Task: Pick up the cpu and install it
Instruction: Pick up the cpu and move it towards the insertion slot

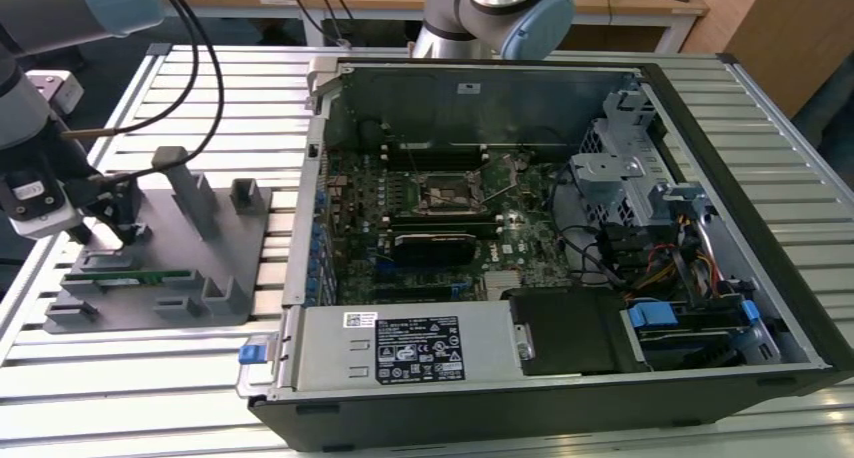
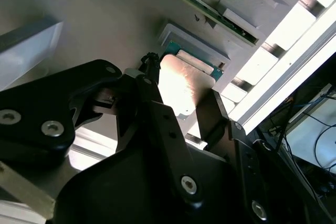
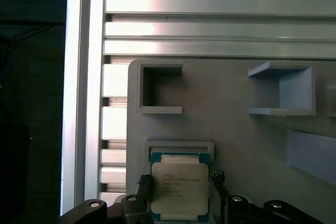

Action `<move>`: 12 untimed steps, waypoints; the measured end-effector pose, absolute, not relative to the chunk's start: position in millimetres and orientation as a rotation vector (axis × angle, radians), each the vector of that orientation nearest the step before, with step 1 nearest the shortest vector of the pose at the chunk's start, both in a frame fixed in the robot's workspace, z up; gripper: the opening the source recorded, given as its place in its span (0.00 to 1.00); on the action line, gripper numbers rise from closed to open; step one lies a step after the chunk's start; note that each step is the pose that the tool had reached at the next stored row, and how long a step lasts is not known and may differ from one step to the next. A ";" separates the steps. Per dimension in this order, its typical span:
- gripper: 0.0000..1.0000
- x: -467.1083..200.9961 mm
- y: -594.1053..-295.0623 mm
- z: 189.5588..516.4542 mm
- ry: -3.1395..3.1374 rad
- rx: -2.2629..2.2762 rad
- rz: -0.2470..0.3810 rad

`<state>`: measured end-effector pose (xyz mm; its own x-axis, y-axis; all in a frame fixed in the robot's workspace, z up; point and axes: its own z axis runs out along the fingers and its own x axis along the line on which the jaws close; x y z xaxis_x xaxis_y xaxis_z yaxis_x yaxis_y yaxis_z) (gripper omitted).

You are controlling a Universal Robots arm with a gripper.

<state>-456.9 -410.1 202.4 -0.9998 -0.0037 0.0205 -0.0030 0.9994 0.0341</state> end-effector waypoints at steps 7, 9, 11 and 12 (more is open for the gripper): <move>0.53 -456.9 -410.1 206.0 -3.121 0.005 -0.053; 0.53 -456.9 -410.1 207.4 -3.121 0.005 -0.053; 0.53 -456.9 -410.1 208.2 -3.121 0.005 -0.053; 0.53 -456.9 -410.1 208.5 -3.121 0.005 -0.054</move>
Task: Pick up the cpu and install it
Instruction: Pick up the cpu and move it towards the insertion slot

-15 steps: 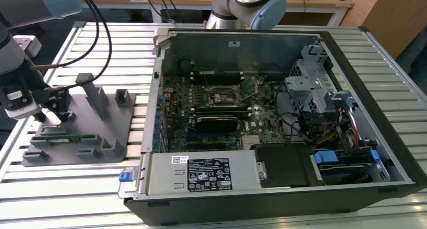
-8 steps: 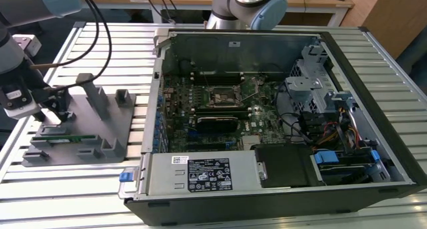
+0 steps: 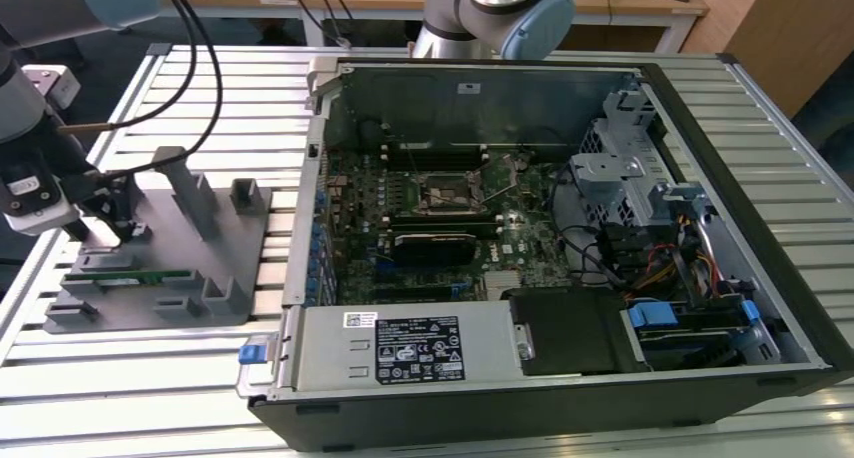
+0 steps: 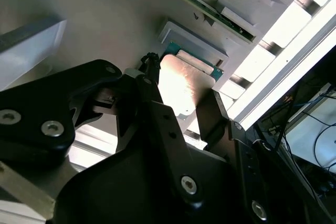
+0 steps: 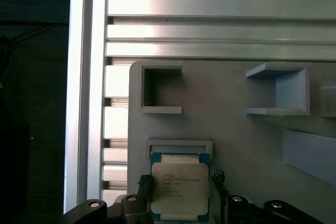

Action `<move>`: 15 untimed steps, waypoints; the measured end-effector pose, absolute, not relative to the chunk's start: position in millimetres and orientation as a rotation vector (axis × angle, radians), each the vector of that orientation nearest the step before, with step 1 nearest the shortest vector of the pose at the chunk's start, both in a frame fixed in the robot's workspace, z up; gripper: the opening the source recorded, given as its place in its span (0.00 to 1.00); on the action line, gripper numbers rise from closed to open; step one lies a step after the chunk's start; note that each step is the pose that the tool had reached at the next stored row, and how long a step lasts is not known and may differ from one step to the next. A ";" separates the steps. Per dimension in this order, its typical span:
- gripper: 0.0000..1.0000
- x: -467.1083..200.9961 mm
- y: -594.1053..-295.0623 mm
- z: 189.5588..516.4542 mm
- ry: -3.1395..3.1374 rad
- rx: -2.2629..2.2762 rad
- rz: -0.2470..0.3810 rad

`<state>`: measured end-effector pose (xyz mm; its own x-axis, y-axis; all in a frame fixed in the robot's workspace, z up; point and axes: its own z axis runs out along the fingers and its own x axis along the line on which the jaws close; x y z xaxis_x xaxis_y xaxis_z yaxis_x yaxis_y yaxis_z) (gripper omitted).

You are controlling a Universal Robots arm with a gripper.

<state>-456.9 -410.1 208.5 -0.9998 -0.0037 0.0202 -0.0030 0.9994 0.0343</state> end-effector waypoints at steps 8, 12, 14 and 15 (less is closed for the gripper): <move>0.53 -456.9 -410.1 210.7 -3.120 0.005 -0.053; 0.53 -456.9 -410.1 211.6 -3.121 0.005 -0.053; 0.53 -456.9 -410.1 211.9 -3.121 0.005 -0.053; 0.53 -456.9 -410.1 212.0 -3.121 0.005 -0.053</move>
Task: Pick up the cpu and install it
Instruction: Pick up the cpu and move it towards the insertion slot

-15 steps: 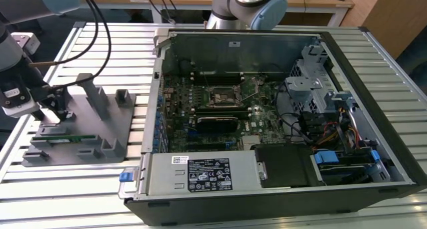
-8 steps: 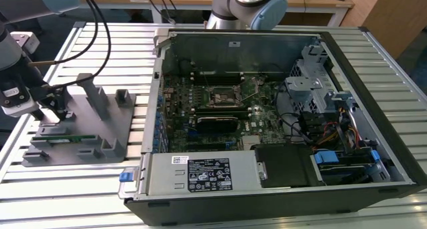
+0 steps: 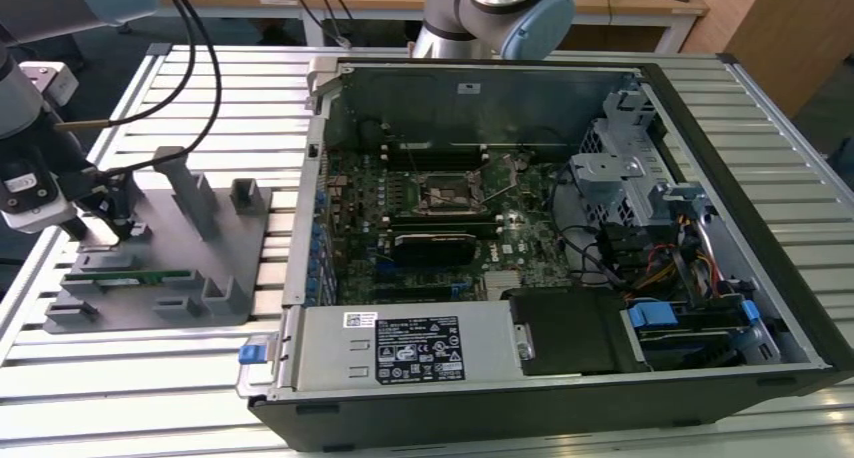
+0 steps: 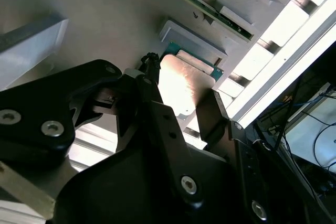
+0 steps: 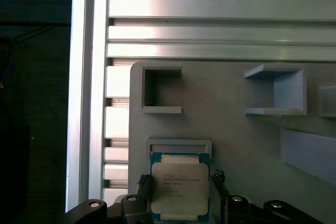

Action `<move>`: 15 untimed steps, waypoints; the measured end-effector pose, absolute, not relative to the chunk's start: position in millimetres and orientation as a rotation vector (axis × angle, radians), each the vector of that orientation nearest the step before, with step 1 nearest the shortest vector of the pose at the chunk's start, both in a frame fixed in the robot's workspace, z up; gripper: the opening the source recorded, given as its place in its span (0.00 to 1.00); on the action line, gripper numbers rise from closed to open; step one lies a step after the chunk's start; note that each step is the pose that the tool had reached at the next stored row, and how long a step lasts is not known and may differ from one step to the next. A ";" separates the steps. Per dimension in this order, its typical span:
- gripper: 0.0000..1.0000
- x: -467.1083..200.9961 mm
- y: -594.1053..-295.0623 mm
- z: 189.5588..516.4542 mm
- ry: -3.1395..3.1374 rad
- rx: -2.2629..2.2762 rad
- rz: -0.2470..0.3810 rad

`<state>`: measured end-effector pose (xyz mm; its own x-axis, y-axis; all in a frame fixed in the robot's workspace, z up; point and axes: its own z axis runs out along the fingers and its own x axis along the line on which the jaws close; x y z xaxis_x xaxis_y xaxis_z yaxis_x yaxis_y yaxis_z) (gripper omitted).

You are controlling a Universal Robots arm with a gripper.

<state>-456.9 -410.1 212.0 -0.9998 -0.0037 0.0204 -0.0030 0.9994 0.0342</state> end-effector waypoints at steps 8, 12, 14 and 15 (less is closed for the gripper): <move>0.53 -456.9 -410.1 213.3 -3.121 0.005 -0.053; 0.53 -456.9 -410.1 214.9 -3.121 0.005 -0.053; 0.53 -457.0 -410.1 216.1 -3.120 0.005 -0.053; 0.53 -457.0 -410.1 216.7 -3.121 0.005 -0.053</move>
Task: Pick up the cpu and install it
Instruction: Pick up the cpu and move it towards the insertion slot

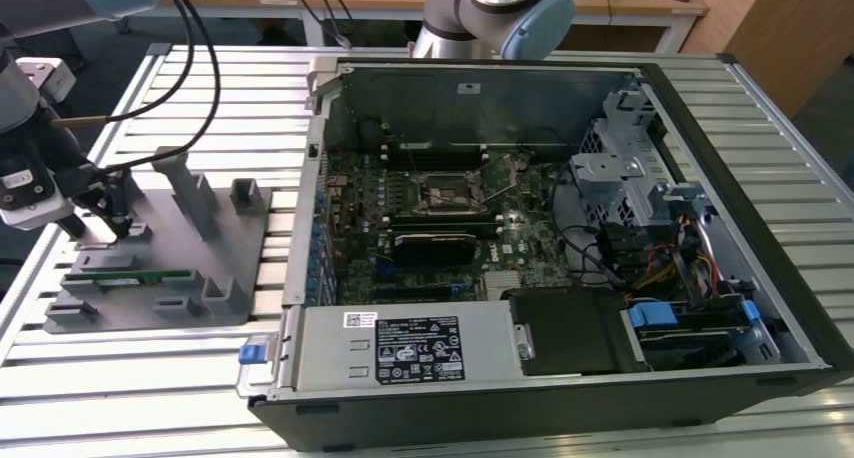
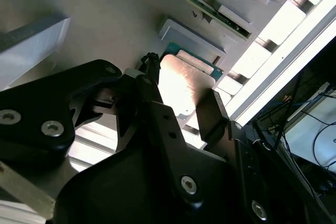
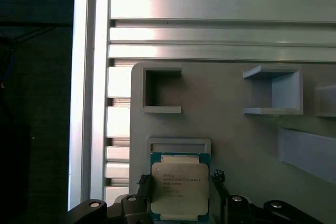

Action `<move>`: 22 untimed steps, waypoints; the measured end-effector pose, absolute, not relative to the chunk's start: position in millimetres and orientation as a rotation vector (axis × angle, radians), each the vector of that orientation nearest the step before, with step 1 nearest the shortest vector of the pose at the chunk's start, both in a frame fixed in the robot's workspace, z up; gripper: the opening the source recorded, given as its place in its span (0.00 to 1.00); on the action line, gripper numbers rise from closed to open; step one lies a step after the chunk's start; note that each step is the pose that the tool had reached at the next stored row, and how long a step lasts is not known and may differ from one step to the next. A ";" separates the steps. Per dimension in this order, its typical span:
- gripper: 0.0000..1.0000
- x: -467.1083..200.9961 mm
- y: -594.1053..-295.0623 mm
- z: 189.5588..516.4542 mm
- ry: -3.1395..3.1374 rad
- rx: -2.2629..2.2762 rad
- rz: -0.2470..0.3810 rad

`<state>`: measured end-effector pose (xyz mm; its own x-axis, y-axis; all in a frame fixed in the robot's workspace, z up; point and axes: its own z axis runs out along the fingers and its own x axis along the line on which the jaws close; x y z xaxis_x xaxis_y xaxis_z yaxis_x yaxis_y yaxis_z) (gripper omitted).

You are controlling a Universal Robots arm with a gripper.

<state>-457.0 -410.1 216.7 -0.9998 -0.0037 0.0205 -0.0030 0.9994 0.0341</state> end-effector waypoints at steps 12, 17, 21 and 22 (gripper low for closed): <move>0.53 -456.9 -410.1 219.9 -3.121 0.005 -0.054; 0.53 -456.8 -410.1 220.2 -3.121 0.005 -0.054; 0.53 -456.8 -410.1 220.3 -3.121 0.005 -0.054; 0.53 -456.9 -410.1 220.4 -3.121 0.005 -0.054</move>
